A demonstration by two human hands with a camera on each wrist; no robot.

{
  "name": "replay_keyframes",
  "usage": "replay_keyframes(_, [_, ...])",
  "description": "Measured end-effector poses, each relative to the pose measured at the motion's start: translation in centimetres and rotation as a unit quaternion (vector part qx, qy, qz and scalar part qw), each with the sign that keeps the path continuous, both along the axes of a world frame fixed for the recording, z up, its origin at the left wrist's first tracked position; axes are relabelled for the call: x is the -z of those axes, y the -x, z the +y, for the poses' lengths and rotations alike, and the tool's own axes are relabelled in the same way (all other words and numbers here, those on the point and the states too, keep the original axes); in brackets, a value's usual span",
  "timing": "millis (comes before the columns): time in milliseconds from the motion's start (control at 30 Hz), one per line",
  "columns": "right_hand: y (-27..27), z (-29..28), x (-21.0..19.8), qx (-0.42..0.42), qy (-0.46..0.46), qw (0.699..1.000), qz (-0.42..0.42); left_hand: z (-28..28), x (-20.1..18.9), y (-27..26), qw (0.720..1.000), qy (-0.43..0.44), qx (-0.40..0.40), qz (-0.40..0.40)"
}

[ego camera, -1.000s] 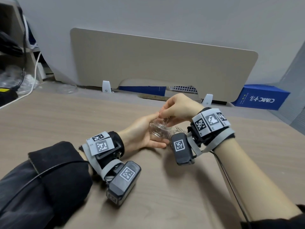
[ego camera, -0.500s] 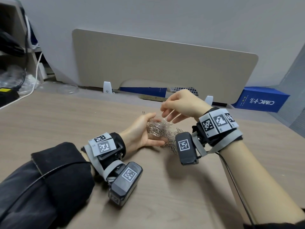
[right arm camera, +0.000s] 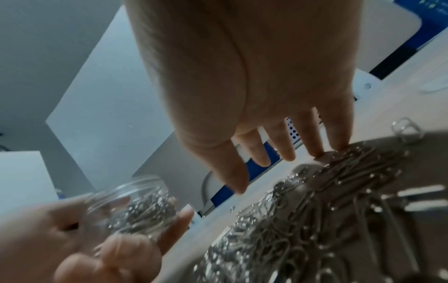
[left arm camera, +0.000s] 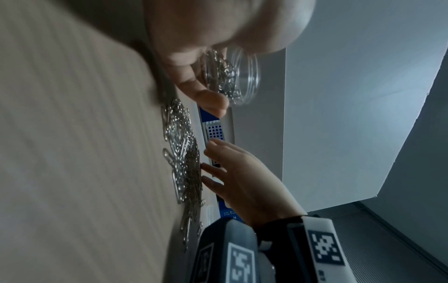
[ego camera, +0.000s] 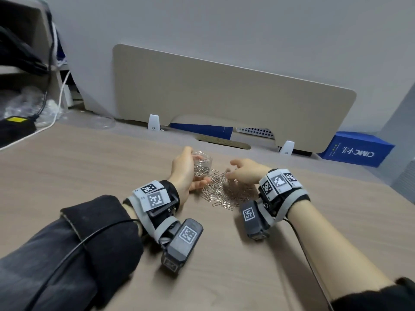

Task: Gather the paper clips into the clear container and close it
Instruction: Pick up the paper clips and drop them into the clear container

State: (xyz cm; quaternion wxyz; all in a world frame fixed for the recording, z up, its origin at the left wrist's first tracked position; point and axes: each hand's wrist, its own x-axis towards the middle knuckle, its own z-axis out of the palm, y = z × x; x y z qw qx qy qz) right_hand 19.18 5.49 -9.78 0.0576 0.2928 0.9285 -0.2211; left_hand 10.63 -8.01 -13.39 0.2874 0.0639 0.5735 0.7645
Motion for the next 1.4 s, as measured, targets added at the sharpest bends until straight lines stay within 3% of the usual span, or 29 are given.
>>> replay_keyframes(167, [0.3, -1.0, 0.3, -0.137, -0.032, 0.986, -0.09, -0.1, -0.1, 0.5, 1.0, 0.009, -0.009, -0.004])
replay_keyframes(300, [-0.4, -1.9, 0.3, -0.193, -0.057, 0.975, -0.096, -0.1, -0.1, 0.3, 1.0, 0.011, 0.0, -0.013])
replay_keyframes(467, [-0.5, -1.8, -0.1, -0.192, -0.097, 0.976, -0.024, -0.2, -0.1, 0.2, 0.999, 0.021, 0.015, -0.023])
replay_keyframes(800, [-0.2, -1.5, 0.0, -0.157, -0.12, 0.98, 0.013, -0.2, -0.1, -0.4, 0.997, 0.034, 0.069, -0.033])
replay_keyframes(967, [0.0, -1.0, 0.1, -0.083, -0.076, 0.993, 0.02, -0.1, -0.1, -0.4, 0.995, 0.04, 0.082, -0.046])
replay_keyframes(1100, [-0.4, 0.5, 0.6, 0.022, 0.046, 0.996, 0.067, 0.0, 0.0, -0.6, 0.993, 0.052, 0.101, -0.037])
replay_keyframes(1266, [-1.7, 1.3, 1.1, 0.101, 0.214, 0.963, 0.129, 0.2, 0.2, -0.7, 0.991, 0.057, 0.115, -0.034])
replay_keyframes(1400, [-2.2, 1.8, 0.7, 0.125, 0.291, 0.933, 0.17, 0.5, 0.4, -0.7, 0.991, 0.06, 0.116, -0.029])
